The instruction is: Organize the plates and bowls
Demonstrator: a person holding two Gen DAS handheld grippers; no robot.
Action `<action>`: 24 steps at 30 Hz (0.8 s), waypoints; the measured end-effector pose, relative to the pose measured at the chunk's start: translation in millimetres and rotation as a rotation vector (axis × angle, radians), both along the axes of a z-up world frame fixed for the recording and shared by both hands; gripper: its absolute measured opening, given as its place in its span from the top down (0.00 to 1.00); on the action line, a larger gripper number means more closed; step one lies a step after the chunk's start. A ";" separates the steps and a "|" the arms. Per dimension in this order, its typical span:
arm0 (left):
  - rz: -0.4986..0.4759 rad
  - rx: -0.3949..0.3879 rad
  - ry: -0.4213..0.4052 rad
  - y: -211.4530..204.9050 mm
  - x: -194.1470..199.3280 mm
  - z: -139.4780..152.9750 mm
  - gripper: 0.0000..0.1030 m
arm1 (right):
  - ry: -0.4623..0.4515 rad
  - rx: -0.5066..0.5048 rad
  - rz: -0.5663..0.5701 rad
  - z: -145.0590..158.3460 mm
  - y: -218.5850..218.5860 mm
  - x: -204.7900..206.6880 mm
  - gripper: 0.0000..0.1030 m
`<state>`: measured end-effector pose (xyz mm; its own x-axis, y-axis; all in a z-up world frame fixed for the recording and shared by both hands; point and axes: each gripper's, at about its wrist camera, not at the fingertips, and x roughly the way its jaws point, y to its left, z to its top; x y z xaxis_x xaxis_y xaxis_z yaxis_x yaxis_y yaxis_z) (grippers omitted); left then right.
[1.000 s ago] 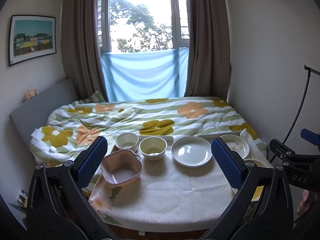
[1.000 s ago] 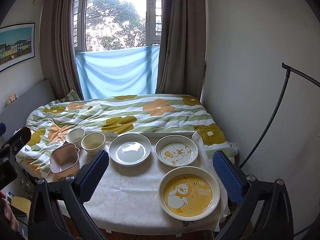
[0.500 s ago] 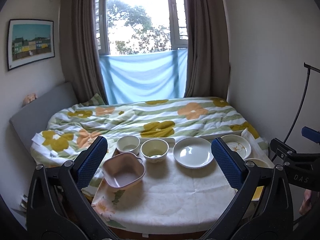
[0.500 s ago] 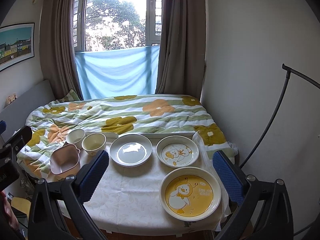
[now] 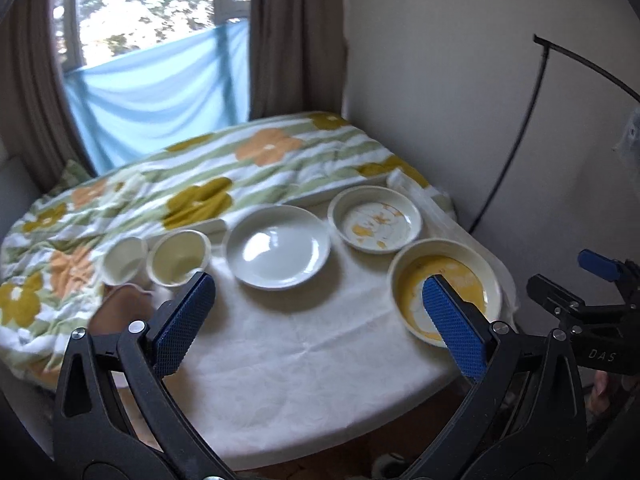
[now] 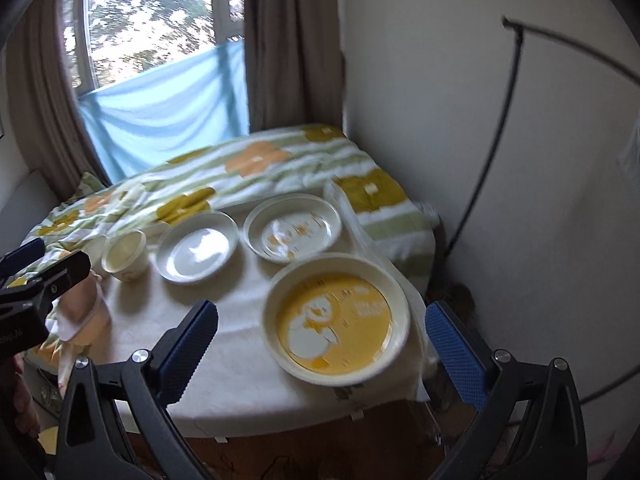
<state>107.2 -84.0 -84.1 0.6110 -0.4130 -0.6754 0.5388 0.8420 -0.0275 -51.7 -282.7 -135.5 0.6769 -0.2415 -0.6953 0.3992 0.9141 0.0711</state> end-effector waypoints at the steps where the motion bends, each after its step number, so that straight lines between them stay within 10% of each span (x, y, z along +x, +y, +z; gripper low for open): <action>1: -0.033 -0.006 0.029 -11.1 5.6 -10.3 0.01 | 0.013 0.017 -0.004 -7.5 -7.0 0.2 0.00; 8: -0.192 0.046 0.235 -98.1 48.1 -105.5 0.03 | 0.081 0.203 0.024 -82.4 -68.9 10.5 0.01; 15: -0.258 0.130 0.388 -152.0 76.8 -179.9 0.40 | 0.114 0.385 0.047 -142.1 -114.8 28.0 0.46; 24: -0.278 0.152 0.484 -167.7 80.1 -211.6 0.75 | 0.117 0.448 0.052 -166.4 -141.0 44.1 0.75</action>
<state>187.3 -251.7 -295.8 0.1001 -0.3903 -0.9152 0.6967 0.6842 -0.2156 -7.6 -423.7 -301.9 0.5907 0.1323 -0.7960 0.3827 0.8226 0.4206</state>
